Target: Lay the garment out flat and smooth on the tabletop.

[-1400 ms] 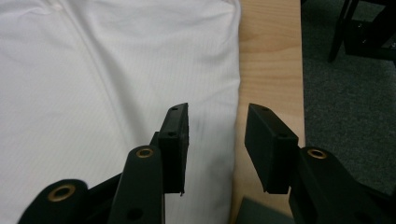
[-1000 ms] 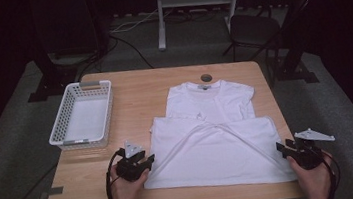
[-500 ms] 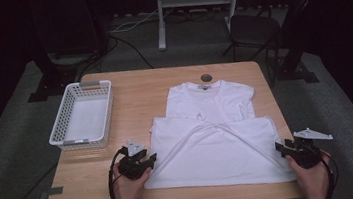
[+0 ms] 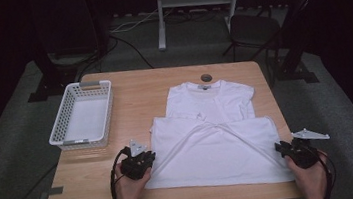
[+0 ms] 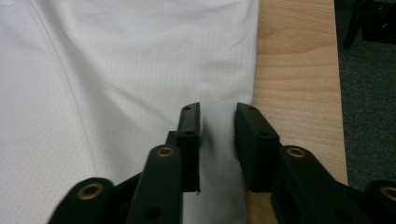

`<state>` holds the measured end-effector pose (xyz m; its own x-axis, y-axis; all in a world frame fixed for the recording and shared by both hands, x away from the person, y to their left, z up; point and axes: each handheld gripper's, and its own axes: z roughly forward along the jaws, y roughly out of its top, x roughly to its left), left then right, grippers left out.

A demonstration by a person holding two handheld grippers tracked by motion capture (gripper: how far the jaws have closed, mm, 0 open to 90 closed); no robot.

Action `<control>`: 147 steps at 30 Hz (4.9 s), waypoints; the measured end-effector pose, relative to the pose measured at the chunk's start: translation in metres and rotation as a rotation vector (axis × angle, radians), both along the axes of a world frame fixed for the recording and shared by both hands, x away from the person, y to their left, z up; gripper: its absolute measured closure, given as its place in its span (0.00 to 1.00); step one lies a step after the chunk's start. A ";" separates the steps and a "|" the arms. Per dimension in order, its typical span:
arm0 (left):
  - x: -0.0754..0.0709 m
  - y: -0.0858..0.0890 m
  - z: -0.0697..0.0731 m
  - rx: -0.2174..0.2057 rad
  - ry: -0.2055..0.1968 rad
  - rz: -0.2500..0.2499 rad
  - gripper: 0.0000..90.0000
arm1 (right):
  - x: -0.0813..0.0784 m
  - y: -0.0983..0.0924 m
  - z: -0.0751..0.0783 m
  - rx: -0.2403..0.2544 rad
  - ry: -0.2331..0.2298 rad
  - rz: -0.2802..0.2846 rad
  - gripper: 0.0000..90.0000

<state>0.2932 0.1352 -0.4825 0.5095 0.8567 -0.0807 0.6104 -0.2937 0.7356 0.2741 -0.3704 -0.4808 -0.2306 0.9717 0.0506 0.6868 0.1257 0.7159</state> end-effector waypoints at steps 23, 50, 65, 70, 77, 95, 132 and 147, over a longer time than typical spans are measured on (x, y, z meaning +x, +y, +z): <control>-0.020 0.011 0.000 -0.016 0.010 -0.009 0.99 | -0.025 -0.002 0.000 -0.007 0.004 0.010 0.92; -0.052 0.028 0.000 -0.021 0.019 0.000 0.99 | -0.062 -0.004 0.001 -0.026 0.013 0.010 0.92; -0.073 0.029 -0.001 -0.034 0.021 -0.008 0.99 | -0.080 -0.003 0.001 -0.033 0.016 0.025 0.91; -0.080 0.031 -0.002 -0.041 0.021 -0.005 0.99 | -0.086 -0.004 0.000 -0.016 0.011 0.022 0.91; -0.089 0.032 -0.002 -0.048 0.025 -0.005 0.98 | -0.092 -0.003 0.001 -0.021 0.015 0.028 0.91; -0.038 0.021 0.006 -0.009 -0.046 0.056 0.67 | -0.040 -0.006 0.015 -0.043 -0.044 0.011 0.66; 0.013 0.011 0.004 0.002 0.043 0.033 0.99 | 0.009 -0.011 0.003 -0.017 0.019 0.030 0.93; -0.010 0.022 0.004 0.010 0.037 0.027 0.99 | -0.013 -0.018 0.006 -0.022 0.006 0.015 0.94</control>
<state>0.2834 0.1576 -0.4789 0.4831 0.8708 -0.0910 0.6453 -0.2838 0.7093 0.2608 -0.3887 -0.4751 -0.2451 0.9690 0.0309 0.6889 0.1516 0.7088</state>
